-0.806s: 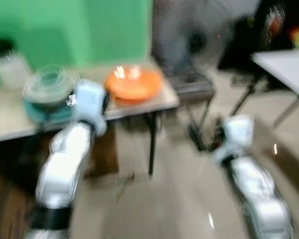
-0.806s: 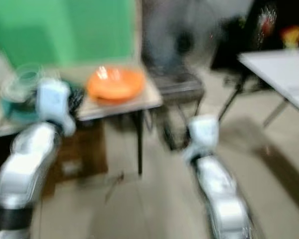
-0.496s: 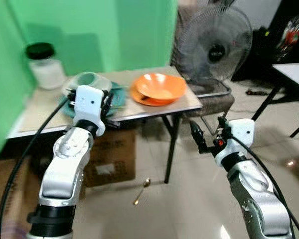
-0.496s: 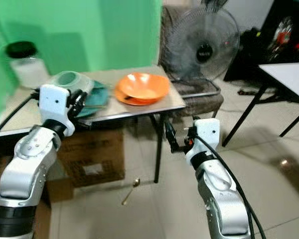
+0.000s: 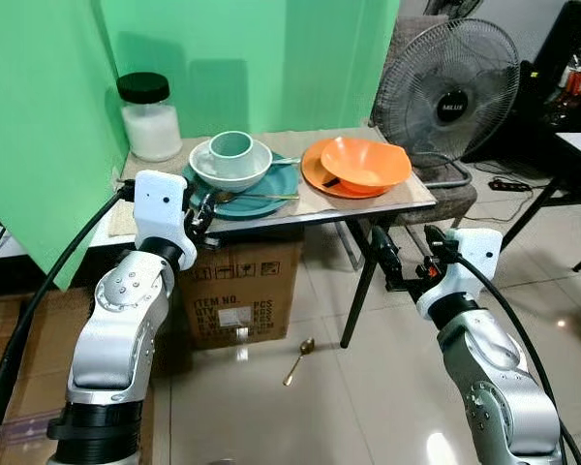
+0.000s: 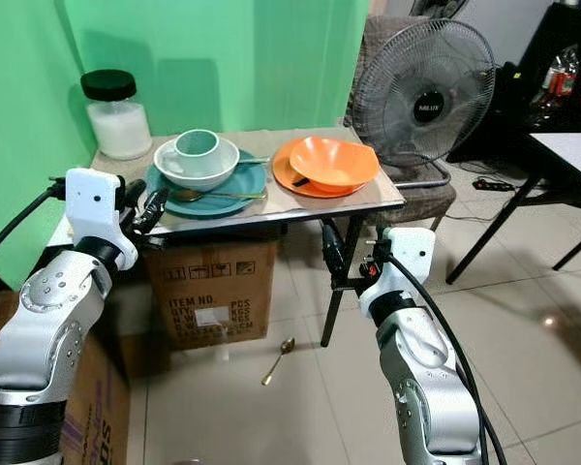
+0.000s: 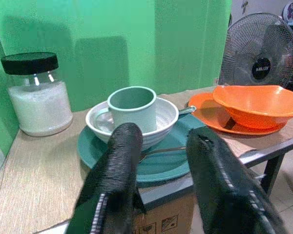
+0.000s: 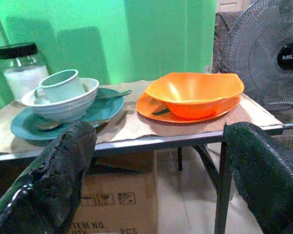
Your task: Setting the table
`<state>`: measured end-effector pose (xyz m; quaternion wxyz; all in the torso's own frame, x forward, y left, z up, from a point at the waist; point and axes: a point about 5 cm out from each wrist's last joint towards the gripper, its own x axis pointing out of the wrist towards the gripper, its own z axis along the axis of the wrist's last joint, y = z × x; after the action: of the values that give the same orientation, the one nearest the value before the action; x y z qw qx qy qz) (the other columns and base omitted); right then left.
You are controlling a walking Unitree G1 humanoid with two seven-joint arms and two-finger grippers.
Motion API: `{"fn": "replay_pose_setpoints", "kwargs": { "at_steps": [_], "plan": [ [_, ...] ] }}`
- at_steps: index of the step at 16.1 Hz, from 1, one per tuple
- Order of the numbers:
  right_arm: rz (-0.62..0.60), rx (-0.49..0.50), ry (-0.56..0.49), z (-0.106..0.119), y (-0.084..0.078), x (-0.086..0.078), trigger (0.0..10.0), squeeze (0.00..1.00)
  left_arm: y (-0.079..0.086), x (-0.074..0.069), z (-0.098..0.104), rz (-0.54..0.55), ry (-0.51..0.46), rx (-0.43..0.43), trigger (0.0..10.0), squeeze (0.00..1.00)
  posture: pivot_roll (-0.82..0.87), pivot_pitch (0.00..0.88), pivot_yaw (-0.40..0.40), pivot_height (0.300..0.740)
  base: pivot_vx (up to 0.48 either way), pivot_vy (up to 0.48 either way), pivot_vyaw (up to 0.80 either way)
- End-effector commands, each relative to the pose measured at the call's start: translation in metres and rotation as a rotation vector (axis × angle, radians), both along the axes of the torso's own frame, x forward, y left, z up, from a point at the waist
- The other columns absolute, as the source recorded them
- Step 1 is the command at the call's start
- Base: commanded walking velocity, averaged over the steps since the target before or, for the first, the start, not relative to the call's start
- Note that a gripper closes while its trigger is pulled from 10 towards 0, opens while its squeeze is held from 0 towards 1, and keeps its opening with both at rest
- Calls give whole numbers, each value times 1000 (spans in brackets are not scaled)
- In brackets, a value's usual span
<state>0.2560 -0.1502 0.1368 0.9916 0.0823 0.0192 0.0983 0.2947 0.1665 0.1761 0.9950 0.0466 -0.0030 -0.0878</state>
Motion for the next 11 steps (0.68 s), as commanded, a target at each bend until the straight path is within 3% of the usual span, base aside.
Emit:
{"fn": "replay_pose_setpoints", "kwargs": {
  "at_steps": [1,4,5,6,11],
  "plan": [
    [-11,-22,-19,4,-3,0,10000,1000,-4,2,10,-15,-31,-13,10000,1000,39,0,-44,740,0,0,0],
    [-7,-25,-22,5,-2,1,10000,980,-4,4,11,-13,-34,-11,10000,1000,40,0,-44,740,0,0,0],
    [-4,-24,-22,5,-1,2,10000,675,-3,4,12,-10,-34,-9,10000,1000,40,0,-41,740,0,0,0],
    [-1,-29,-22,5,-1,2,10000,0,-3,5,12,-9,-36,-6,10000,1000,40,0,-41,740,0,0,0],
    [22,-74,-26,6,1,4,10000,0,-3,5,12,-14,-35,1,10000,1000,46,0,-47,740,212,0,0]
  ]
}}
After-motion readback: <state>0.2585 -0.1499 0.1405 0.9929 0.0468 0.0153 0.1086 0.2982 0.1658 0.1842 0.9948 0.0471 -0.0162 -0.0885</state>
